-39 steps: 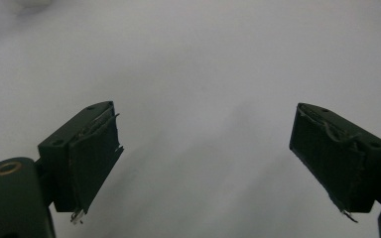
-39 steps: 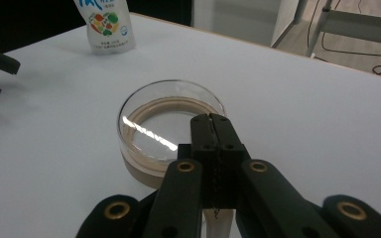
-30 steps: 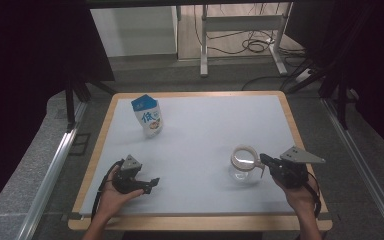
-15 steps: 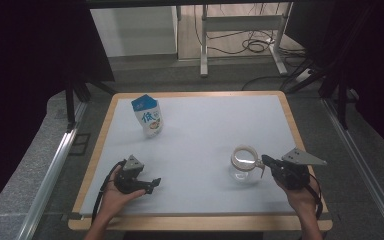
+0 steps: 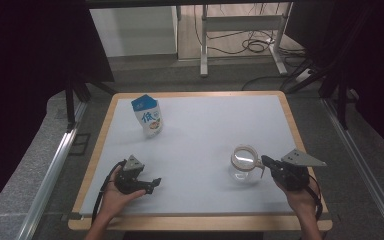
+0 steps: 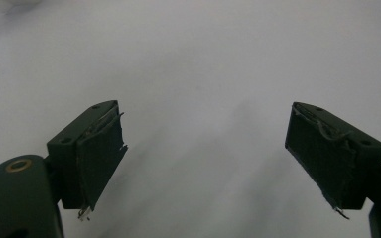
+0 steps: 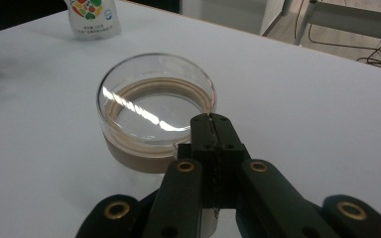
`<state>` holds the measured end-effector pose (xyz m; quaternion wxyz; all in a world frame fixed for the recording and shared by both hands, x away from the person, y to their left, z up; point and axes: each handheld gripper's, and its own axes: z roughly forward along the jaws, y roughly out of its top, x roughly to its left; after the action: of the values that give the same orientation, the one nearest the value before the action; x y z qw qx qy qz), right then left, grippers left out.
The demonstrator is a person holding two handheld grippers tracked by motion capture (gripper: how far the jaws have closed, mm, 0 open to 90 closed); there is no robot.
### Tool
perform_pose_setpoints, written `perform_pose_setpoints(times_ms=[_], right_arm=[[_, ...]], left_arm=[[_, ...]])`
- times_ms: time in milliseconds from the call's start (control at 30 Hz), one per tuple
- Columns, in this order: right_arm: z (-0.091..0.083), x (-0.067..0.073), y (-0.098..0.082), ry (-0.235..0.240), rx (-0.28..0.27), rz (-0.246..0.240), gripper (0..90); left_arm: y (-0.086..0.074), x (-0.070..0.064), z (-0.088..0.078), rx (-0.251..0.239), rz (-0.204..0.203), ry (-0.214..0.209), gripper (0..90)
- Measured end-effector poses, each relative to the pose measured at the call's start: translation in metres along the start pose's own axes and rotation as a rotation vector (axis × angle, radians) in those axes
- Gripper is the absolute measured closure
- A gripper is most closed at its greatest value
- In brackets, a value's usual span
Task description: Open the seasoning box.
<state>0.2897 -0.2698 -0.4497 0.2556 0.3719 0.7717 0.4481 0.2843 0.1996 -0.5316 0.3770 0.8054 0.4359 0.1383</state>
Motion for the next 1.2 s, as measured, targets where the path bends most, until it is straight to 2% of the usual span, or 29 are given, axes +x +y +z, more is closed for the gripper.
perform_pose_setpoints(times_ms=[200, 300, 433, 633, 800, 900, 1000, 1200], right_arm=[[0.0, 0.001, -0.001, 0.005, 0.001, -0.005, 90.0], [0.0, 0.001, -0.001, 0.005, 0.001, -0.006, 90.0], [0.0, 0.001, -0.001, 0.006, 0.001, -0.005, 90.0], [0.0, -0.001, -0.002, 0.013, -0.005, 0.001, 90.0], [0.0, -0.001, -0.003, 0.013, -0.006, 0.002, 90.0], [0.0, -0.002, -0.003, 0.012, -0.007, 0.003, 90.0], [0.0, -0.002, -0.004, 0.014, -0.007, 0.007, 90.0], [0.0, -0.003, -0.004, 0.016, -0.009, 0.007, 90.0]], left_arm=[[0.001, -0.003, 0.0, -0.032, -0.006, -0.011, 21.2], [0.003, -0.005, -0.001, -0.058, -0.001, -0.023, 31.2], [0.009, -0.01, -0.001, -0.099, -0.009, -0.064, 46.2], [0.028, -0.024, 0.001, -0.141, 0.015, -0.127, 69.5], [0.047, -0.037, 0.011, -0.158, 0.019, -0.188, 85.3], [0.063, -0.049, 0.019, -0.164, 0.042, -0.213, 89.8], [0.084, -0.07, 0.029, -0.154, 0.108, -0.236, 90.0], [0.123, -0.112, 0.056, -0.137, 0.199, -0.29, 90.0]])
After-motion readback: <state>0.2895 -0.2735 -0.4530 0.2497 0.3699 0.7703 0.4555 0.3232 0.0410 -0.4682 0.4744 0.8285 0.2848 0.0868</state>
